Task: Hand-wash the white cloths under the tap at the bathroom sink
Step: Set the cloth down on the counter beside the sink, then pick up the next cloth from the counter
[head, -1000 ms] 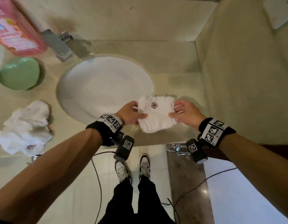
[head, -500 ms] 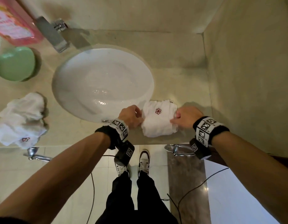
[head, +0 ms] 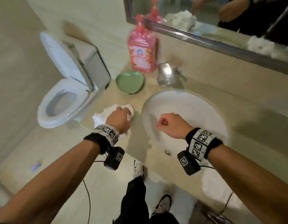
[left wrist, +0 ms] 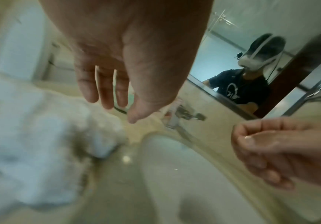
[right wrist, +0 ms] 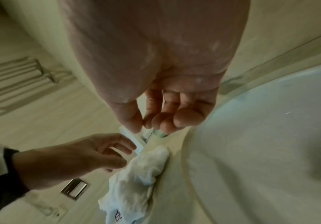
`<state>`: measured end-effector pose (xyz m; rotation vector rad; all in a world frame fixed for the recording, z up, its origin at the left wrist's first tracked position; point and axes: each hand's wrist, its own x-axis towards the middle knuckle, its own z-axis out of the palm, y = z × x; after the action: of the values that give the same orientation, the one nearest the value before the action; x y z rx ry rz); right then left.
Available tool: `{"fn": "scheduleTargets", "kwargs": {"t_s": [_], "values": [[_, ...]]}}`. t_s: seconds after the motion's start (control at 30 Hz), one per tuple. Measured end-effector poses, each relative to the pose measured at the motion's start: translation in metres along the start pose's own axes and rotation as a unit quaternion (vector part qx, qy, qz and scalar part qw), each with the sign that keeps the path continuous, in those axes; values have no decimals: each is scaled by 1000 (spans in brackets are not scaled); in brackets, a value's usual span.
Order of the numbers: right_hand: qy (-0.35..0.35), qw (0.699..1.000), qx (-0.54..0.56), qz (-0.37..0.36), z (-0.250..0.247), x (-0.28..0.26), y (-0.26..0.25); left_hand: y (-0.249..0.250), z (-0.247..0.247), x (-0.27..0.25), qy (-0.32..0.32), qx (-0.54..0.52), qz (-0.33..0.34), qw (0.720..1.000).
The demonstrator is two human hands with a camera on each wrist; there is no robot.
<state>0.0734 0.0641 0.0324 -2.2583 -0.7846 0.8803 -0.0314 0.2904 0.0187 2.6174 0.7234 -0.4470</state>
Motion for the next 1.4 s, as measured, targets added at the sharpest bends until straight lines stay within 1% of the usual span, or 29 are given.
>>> {"fn": "scheduleTargets", "kwargs": {"t_s": [0.07,0.17,0.23,0.3,0.37,0.43,0.5,0.53,0.6,0.67,0.7,0.73,0.77,0.8,0.83,0.87,0.9,0.93,0.97,1.0,1.03,1.07,1.1,1.13,1.17,1.23,1.27,1.33,1.4], "values": [[-29,1000,3,-6,22,37,-20,-36,1,16,19,49,-33,998],[-67,998,-5,9,50,85,-35,-64,11,41,5,112,-39,993],[-83,996,-18,21,63,105,-40,-68,14,50,-7,112,-25,993],[-94,995,-26,4,72,116,-44,-66,9,59,5,100,16,995],[-87,996,-10,-27,77,123,-49,-62,-4,65,4,59,72,996],[-55,997,16,-47,77,127,-56,-61,-20,68,-29,-30,115,993],[-16,998,21,-49,73,131,-63,-61,-38,71,-50,-146,128,980],[-8,999,8,-47,69,132,-66,-62,-46,74,-41,-191,128,972],[-9,998,-32,-48,58,134,-71,-61,-56,79,4,-285,116,951],[9,996,-45,-72,48,136,-72,-60,-58,86,33,-360,73,929],[26,995,-35,-92,42,137,-72,-58,-57,88,27,-367,50,928],[39,993,-8,-110,37,138,-72,-56,-55,90,6,-345,32,938],[46,991,41,-121,32,140,-73,-54,-53,92,-30,-315,13,948],[46,986,104,-122,27,141,-75,-51,-51,93,-66,-311,-11,948],[37,978,170,-113,24,141,-78,-47,-52,92,-105,-350,-39,930],[23,968,232,-95,21,143,-82,-44,-52,91,-156,-437,-71,883],[18,956,283,-74,19,146,-85,-43,-50,93,-207,-545,-90,807],[34,946,319,-50,17,152,-88,-43,-49,94,-247,-627,-80,734],[66,935,347,-26,14,159,-91,-44,-50,96,-274,-657,-47,700],[104,924,369,-6,10,167,-92,-44,-52,97,-283,-637,-16,717],[138,913,383,9,6,176,-92,-43,-53,100,-277,-588,8,760],[160,909,384,18,3,184,-91,-43,-52,103,-254,-523,14,814],[174,914,367,20,0,190,-91,-44,-49,109,-214,-473,13,854],[184,924,334,17,-2,196,-90,-44,-48,115,-186,-460,9,868],[194,935,296,8,-2,201,-90,-45,-46,122,-178,-472,6,863],[212,943,255,-18,-4,208,-89,-44,-47,131,-208,-507,-15,836],[213,943,254,-22,-6,210,-89,-47,-50,133,-235,-491,-22,838],[189,946,265,-10,-7,214,-88,-59,-52,133,-285,-432,-16,855],[164,950,266,-5,-6,215,-88,-76,-56,131,-323,-416,-17,850]]}}
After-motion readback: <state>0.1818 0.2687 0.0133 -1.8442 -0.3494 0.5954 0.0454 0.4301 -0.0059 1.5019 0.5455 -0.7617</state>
